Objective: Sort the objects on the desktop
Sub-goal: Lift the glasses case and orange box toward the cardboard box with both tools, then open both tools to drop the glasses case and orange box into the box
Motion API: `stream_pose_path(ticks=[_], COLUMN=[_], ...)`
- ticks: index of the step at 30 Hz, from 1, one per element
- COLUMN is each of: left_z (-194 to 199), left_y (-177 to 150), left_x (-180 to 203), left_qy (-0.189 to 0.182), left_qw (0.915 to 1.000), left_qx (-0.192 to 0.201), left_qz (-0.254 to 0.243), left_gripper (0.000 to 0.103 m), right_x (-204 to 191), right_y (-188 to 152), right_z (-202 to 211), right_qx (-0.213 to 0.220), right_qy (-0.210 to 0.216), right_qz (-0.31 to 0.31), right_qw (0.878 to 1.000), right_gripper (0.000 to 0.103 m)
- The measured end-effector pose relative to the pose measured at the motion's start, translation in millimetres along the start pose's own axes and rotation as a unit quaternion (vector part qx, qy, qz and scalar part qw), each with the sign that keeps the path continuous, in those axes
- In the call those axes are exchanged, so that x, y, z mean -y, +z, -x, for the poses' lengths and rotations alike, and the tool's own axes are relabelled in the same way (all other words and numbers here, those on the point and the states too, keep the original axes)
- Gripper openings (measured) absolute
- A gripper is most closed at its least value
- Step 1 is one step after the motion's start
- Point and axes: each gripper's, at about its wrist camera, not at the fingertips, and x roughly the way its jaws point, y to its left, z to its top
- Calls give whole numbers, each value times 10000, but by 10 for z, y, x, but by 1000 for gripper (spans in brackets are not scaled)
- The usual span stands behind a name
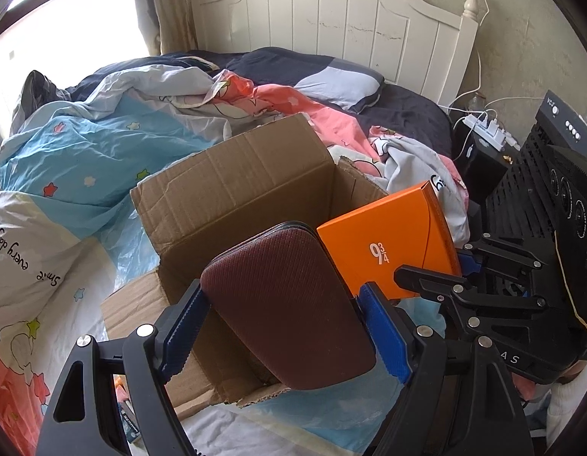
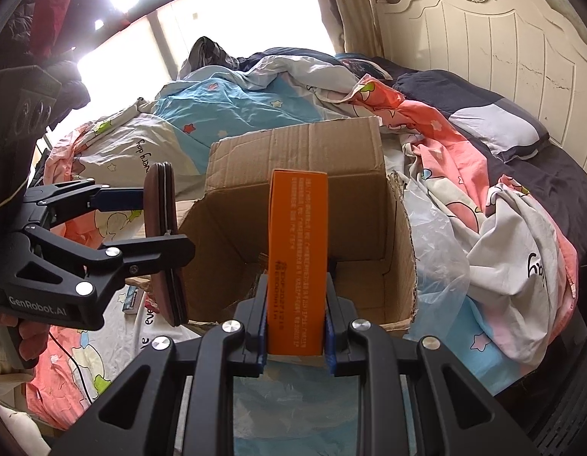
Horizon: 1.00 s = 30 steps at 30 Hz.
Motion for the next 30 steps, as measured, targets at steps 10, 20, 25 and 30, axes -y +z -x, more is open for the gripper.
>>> stream_pose_path(ticks=[10,20,25,30], left_z=[-219,-498,-568,-618], left_y=[93,109,58,33], left_x=[-41,-21,-100,-158], left_qy=[8,-3,-19,-55], left_qw=[10000,9999,9998,9997], left_qx=[-30,-145,-200,-221], left_qz=[51,11,86,125], left_gripper=[82,82,82,82], right_x=[113,160,160,135], right_y=[-26,19,39,42], right_z=[-126,-292,-424,-542], right_qx=[-56,-144,-272,-381], right_qy=[-38,-94,-86,-99], right_qz=[-51,48,142,201], right_qw=[10000,9998,9995,9990], right_gripper=[21,21,21,21])
